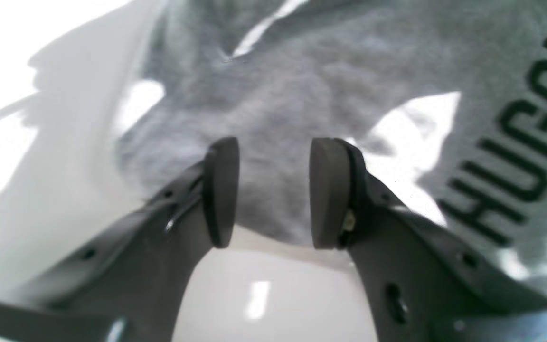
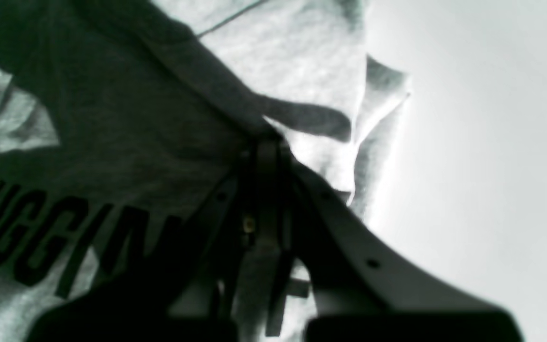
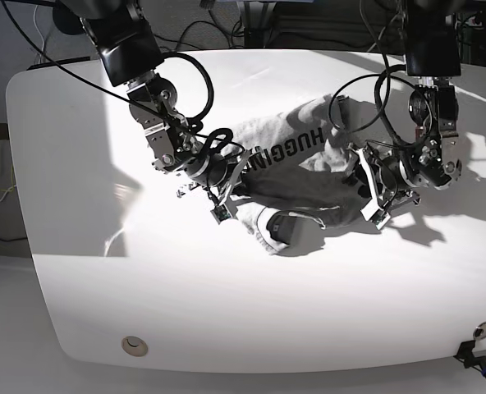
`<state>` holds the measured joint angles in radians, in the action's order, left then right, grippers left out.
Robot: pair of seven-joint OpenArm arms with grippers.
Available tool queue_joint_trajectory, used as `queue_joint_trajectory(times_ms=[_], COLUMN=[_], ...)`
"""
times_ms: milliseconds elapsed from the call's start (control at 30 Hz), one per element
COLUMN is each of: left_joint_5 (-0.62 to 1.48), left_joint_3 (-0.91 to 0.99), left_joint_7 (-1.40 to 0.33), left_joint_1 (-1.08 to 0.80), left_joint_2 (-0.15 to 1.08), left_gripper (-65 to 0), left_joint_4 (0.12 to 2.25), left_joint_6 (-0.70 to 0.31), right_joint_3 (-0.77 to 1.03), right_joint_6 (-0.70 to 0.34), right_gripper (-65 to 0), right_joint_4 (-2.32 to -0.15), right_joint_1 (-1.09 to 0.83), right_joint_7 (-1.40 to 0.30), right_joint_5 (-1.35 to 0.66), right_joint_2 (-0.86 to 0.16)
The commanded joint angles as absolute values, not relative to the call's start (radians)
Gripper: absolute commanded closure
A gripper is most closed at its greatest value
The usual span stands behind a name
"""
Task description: Fold the T-shirt properly
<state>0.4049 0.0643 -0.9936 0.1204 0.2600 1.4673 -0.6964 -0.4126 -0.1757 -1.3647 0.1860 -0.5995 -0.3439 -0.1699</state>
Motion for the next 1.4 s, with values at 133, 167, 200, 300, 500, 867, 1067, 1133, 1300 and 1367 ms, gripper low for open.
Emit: queue_joint_trajectory(times_ms=[133,167,200,300,500,867,1067,1133,1300,1367], left_joint_5=[0.42,0.42,0.42,0.423,0.389,0.16,0.159,0.159,0.163,0.163], left_joint_3=[0.033,0.036,0.039,0.041,0.093,0.297,0.473,0.499,0.533,0.535], left_joint_7=[-0.923,-0.923,-0.923,-0.923,-0.888,-0.481,-0.162,-0.088,0.054,0.102], left_joint_1=[0.197,0.197,0.197,0.194,0.119,-0.278,-0.49,-0.556,-0.723,-0.794], left_joint_2=[0.275,0.277,0.278,0.306,0.346,0.288,0.171,0.133,0.058,0.024], left_gripper=[-22.3,-22.3,-22.3,-22.3,-21.3,-3.9,-0.1,-0.1,-0.1,-0.1], left_joint_4=[1.425,1.435,1.452,1.503,1.667,1.893,1.893,1.893,1.893,1.893], left_joint_6=[-0.698,-0.698,-0.698,-0.698,-0.698,-0.698,-0.698,-0.698,-0.698,-0.698], right_joint_3=[-0.406,-0.406,-0.406,-0.406,-0.406,-0.166,-0.084,-0.084,-0.087,-0.087], right_joint_6=[-0.16,-0.16,-0.16,-0.151,-0.147,-0.05,-0.05,-0.05,-0.05,-0.05], right_gripper=[0.0,0.0,0.0,0.0,0.0,0.0,0.0,0.0,0.0,0.0], right_joint_4=[-1.38,-1.4,-1.417,-1.48,-1.675,-1.995,-2.002,-2.008,-2.012,-2.012], right_joint_1=[0.216,0.216,0.214,0.213,0.183,-0.243,-0.521,-0.61,-0.817,-0.886], right_joint_7=[-0.607,-0.607,-0.607,-0.613,-0.68,-0.515,-0.246,-0.174,-0.015,-0.004], right_joint_5=[-0.335,-0.337,-0.337,-0.337,-0.331,-0.328,-0.328,-0.298,-0.094,-0.025], right_joint_2=[-0.202,-0.202,-0.202,-0.202,-0.208,-0.317,-0.317,-0.317,-0.214,-0.18])
